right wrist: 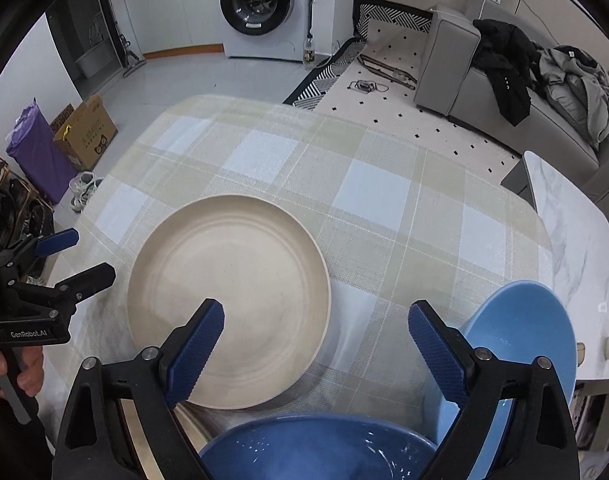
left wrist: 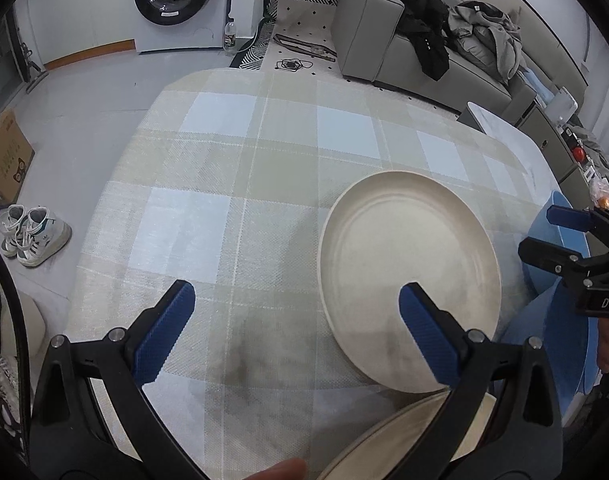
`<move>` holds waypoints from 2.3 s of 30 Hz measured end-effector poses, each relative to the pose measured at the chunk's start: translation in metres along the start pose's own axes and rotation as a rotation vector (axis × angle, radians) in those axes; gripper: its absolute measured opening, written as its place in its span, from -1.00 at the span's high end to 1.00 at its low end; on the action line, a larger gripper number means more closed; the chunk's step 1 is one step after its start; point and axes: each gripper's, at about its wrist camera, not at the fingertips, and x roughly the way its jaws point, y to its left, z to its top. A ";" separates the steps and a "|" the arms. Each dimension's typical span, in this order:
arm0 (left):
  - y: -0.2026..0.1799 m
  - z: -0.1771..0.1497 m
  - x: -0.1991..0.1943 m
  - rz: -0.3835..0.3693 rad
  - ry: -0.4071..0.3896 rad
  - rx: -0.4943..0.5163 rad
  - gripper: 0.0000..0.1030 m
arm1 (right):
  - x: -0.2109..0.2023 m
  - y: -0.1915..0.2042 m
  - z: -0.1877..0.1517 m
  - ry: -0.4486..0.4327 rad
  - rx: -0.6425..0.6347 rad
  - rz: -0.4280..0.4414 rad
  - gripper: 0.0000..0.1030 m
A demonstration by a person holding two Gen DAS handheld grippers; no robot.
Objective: Organize plates and bowls
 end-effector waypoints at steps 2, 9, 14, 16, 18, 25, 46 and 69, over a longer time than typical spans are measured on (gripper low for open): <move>-0.001 0.000 0.006 0.005 0.008 0.004 -0.97 | 0.007 0.001 0.001 0.017 -0.009 -0.003 -0.78; -0.005 -0.001 0.025 0.010 0.046 0.022 -0.84 | 0.035 0.001 0.005 0.119 -0.045 0.032 -0.54; -0.010 -0.005 0.039 -0.015 0.077 0.046 -0.60 | 0.055 0.004 0.003 0.178 -0.070 0.028 -0.38; -0.013 -0.006 0.044 -0.008 0.086 0.063 -0.48 | 0.062 0.004 0.002 0.198 -0.073 0.034 -0.36; -0.015 -0.008 0.049 -0.009 0.094 0.073 -0.34 | 0.068 0.004 0.001 0.212 -0.069 0.041 -0.20; -0.025 -0.015 0.058 -0.001 0.108 0.121 0.12 | 0.078 0.003 -0.002 0.236 -0.073 0.029 0.19; -0.031 -0.015 0.036 -0.023 0.054 0.119 0.64 | 0.059 0.005 -0.010 0.163 -0.091 -0.019 0.70; -0.026 -0.035 -0.084 -0.027 -0.118 0.097 0.64 | -0.034 0.039 -0.017 0.006 -0.112 -0.037 0.70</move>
